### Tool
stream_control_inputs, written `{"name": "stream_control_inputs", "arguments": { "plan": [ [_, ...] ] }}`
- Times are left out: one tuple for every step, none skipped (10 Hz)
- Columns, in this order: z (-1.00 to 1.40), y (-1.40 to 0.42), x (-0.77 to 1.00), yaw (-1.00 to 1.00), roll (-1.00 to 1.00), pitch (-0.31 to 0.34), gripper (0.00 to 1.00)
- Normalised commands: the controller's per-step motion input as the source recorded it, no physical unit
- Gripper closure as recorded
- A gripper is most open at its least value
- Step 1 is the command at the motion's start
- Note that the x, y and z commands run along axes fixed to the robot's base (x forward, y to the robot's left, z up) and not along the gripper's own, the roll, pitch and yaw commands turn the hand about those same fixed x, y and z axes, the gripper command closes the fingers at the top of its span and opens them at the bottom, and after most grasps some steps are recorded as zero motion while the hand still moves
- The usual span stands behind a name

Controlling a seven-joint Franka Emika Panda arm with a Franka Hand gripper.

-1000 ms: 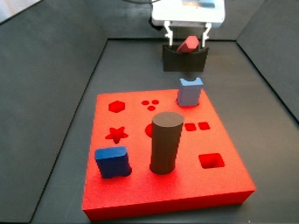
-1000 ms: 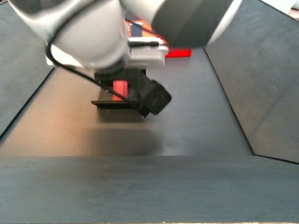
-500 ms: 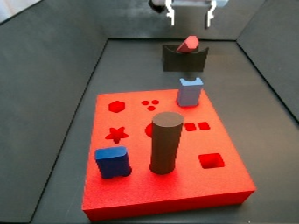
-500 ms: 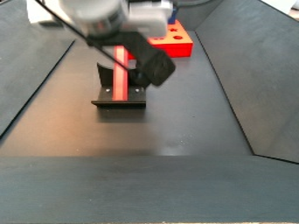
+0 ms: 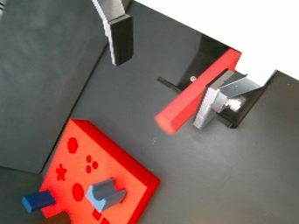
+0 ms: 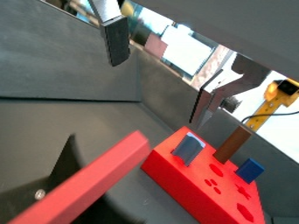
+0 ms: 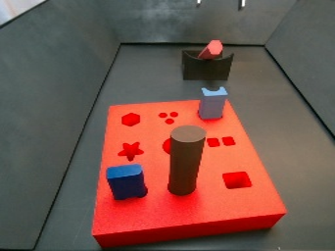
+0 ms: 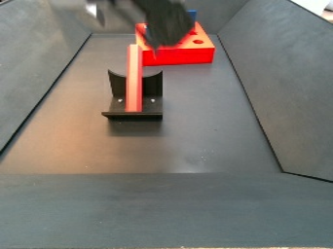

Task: Pick up the hexagon object. Move up. Place the hexagon object on the fixture. Regrasp the hexagon object. Move to above the board. Insert the hexagon object.
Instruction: Regrasp the hexagon object.

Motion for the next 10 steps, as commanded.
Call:
{"name": "stream_control_inputs", "arguments": {
  "plan": [
    [0.78,-1.00,-0.06,0.03,1.00,0.040,0.00],
    [0.64,-0.88,-0.07,0.03,1.00,0.036,0.00],
    [0.26,-0.58,-0.05,0.03,1.00,0.032,0.00],
    [0.13,-0.45,-0.04,0.03,1.00,0.030,0.00],
    [0.05,-0.19,-0.02,0.03,1.00,0.029,0.00],
    [0.06,-0.04,-0.03,0.03,1.00,0.028,0.00],
    [0.03,-0.04,-0.02,0.03,1.00,0.024,0.00],
    [0.02,-0.04,-0.02,0.03,1.00,0.022,0.00],
    [0.01,-0.03,-0.01,0.03,1.00,0.017,0.00],
    [0.01,-0.02,-0.01,0.03,1.00,0.015,0.00]
  ]
}}
